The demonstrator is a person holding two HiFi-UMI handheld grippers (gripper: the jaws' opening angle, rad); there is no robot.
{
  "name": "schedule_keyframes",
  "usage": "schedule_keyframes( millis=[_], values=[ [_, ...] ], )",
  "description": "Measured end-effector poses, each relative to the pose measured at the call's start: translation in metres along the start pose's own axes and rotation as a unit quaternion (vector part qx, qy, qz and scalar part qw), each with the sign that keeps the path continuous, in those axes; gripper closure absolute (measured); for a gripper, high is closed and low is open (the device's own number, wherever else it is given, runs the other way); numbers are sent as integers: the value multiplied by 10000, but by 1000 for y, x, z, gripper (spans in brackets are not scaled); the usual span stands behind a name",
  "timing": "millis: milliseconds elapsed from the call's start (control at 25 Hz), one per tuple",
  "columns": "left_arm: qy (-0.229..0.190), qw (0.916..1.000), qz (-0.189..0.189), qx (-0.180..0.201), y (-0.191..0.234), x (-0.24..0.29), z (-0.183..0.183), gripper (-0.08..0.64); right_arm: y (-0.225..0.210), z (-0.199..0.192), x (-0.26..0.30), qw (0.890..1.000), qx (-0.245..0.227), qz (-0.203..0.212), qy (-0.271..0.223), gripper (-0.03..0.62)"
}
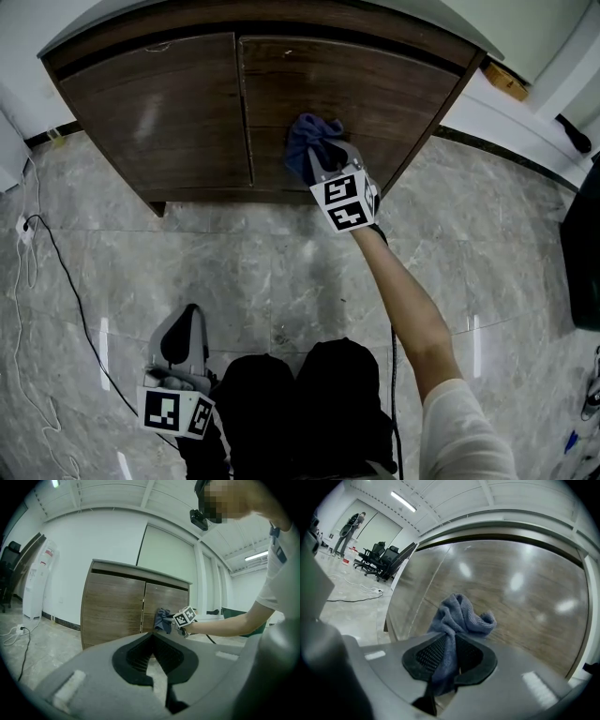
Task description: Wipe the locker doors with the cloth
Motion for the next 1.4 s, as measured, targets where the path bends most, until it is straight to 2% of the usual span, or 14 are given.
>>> schedule_keyframes(
  millis=[760, 1240, 1400],
  values=[
    [104, 9997, 228, 81, 18, -6, 1, 558, 45, -64, 47, 9953, 472, 553, 637, 525],
    [91, 9991, 400, 60, 32, -17, 2, 558, 62, -77, 67, 9923, 619, 678, 836, 525],
    [67, 9990, 432, 5, 36, -20, 2, 558, 65, -65, 67, 9932, 551, 689, 756, 525]
  ],
)
Point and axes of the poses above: the fingertips, and each gripper's own axes: x forward along the fingers, y to its left, z out of its top, the point moved 8 cm from there along -x, backward along the fingers, and after that the axes turned 13 degrees about z, right-handed, at the moved point
